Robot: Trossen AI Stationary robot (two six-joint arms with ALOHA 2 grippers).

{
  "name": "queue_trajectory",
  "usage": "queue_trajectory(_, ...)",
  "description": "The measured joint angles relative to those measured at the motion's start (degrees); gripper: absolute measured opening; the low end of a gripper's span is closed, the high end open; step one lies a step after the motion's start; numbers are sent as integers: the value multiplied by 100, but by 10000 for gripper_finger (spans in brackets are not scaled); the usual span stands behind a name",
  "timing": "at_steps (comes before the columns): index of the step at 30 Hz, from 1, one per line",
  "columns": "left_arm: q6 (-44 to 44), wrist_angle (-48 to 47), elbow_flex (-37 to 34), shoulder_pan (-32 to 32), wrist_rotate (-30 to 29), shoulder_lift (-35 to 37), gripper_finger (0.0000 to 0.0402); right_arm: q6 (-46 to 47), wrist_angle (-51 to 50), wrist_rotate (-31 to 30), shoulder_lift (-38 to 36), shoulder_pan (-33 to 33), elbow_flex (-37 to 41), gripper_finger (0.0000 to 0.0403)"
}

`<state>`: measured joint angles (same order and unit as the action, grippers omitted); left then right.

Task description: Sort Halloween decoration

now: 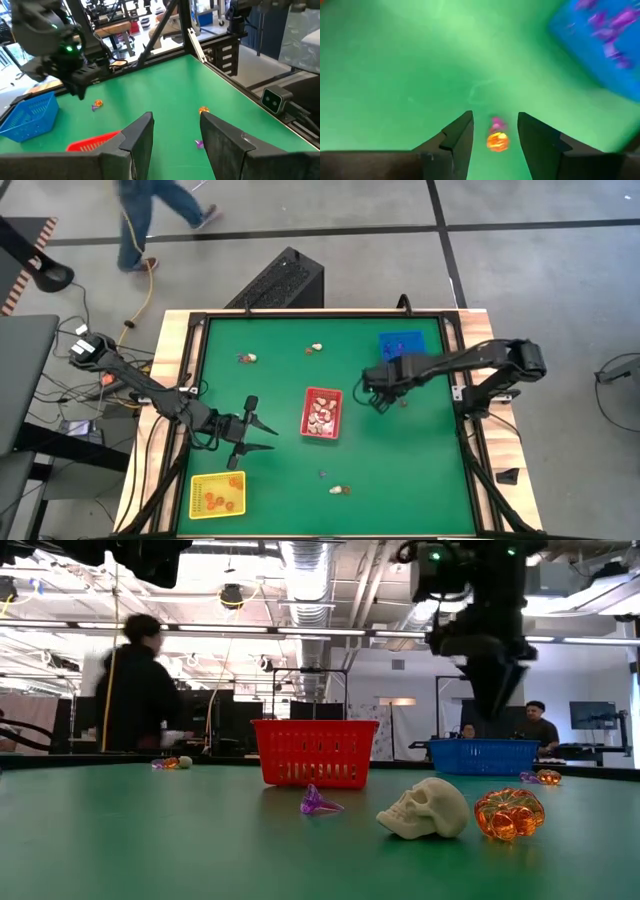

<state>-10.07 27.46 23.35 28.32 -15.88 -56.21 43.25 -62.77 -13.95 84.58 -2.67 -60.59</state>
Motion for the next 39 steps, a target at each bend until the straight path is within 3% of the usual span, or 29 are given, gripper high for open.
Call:
queue_trajectory(10,129,0,0,0,1,0,153,590,406,355,7,21,1133,252)
queue_trajectory(27,69,-17,0,0,-32,0,153,320,1644,644,4,-215,1699,255)
queue_trajectory(32,46,-17,0,0,-46,0,153,323,1638,656,4,-237,1699,243)
queue_trajectory(39,46,-20,0,0,-46,0,153,323,1653,679,4,-237,1699,183)
